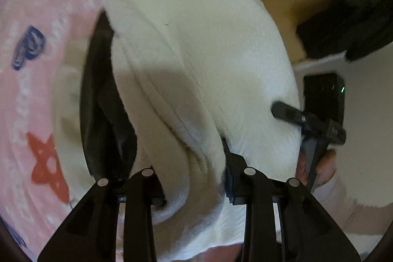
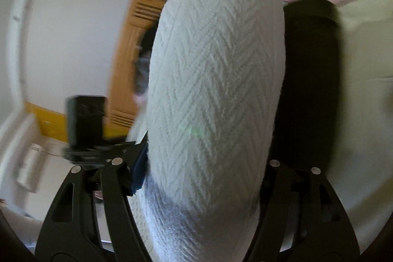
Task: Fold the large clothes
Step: 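Lift the clamped bundle with both grippers and carry it toward the beige garment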
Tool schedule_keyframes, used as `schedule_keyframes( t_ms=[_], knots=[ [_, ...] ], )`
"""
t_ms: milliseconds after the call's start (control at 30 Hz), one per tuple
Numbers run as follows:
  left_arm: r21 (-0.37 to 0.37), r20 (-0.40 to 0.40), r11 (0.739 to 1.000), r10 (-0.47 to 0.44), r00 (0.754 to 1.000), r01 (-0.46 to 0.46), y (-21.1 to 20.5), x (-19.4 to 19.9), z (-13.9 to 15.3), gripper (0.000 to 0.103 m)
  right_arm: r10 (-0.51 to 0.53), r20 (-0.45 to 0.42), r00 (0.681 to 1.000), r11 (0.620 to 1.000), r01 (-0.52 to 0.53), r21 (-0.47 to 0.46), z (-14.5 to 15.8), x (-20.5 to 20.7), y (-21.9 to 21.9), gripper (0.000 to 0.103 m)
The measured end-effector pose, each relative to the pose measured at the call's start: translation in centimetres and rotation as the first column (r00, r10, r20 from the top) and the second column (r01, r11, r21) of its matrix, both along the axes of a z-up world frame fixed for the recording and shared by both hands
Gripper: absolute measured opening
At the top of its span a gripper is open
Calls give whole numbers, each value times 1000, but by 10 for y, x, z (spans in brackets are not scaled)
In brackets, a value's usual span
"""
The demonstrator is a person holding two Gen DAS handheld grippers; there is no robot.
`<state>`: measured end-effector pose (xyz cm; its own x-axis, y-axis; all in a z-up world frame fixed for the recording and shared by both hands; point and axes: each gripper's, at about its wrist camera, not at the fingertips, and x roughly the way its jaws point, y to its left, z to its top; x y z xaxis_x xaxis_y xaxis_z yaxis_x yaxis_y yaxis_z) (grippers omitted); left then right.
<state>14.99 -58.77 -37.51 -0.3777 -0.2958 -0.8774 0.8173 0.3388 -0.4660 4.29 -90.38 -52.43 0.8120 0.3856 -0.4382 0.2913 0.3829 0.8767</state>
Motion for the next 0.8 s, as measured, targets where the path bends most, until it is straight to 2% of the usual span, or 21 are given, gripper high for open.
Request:
schedule_keyframes(
  t_ms=[33, 67, 133, 267, 300, 367, 400, 500, 600, 667, 800],
  knots=[
    [-9, 3, 1000, -3, 1000, 3, -2, -1, -5, 32, -2, -6, 1000, 1000, 2, 10, -13, -1, -4, 64],
    [-46, -9, 999, 2, 1000, -3, -1, 0, -9, 32, -15, 23, 1000, 999, 14, 36, -24, -5, -10, 64],
    [-87, -36, 995, 43, 998, -46, 5, 7, -11, 32, -13, 38, 999, 998, 11, 58, -31, -10, -15, 65],
    [-99, -120, 985, 127, 985, -139, 21, 10, -14, 31, -30, 34, 999, 992, 25, 125, -42, -16, -13, 65],
    [-100, -126, 984, 136, 983, -149, 23, 7, -9, 31, -31, 34, 999, 988, 26, 154, -37, -18, -12, 65],
    [-96, -114, 984, 139, 984, -150, 29, -3, 4, 31, -33, 26, 999, 969, 25, 246, -49, -18, -11, 65],
    [-86, -120, 983, 149, 981, -160, 30, 0, 1, 31, -43, 17, 999, 956, 36, 290, -53, -21, -10, 65],
    [-37, -125, 986, 158, 980, -164, 33, 1, -4, 31, -34, -11, 999, 958, 36, 284, -53, -27, -4, 66],
    [25, -90, 990, 140, 986, -138, 32, 2, -12, 31, -39, -42, 998, 966, 49, 256, -46, -31, -1, 73],
    [57, -86, 990, 133, 987, -129, 30, 11, -21, 31, -34, -82, 996, 960, 56, 275, -43, -33, -3, 77],
    [103, -80, 991, 91, 993, -83, 27, 16, -18, 32, -21, -131, 991, 950, 61, 306, -33, -41, -8, 78]
  ],
)
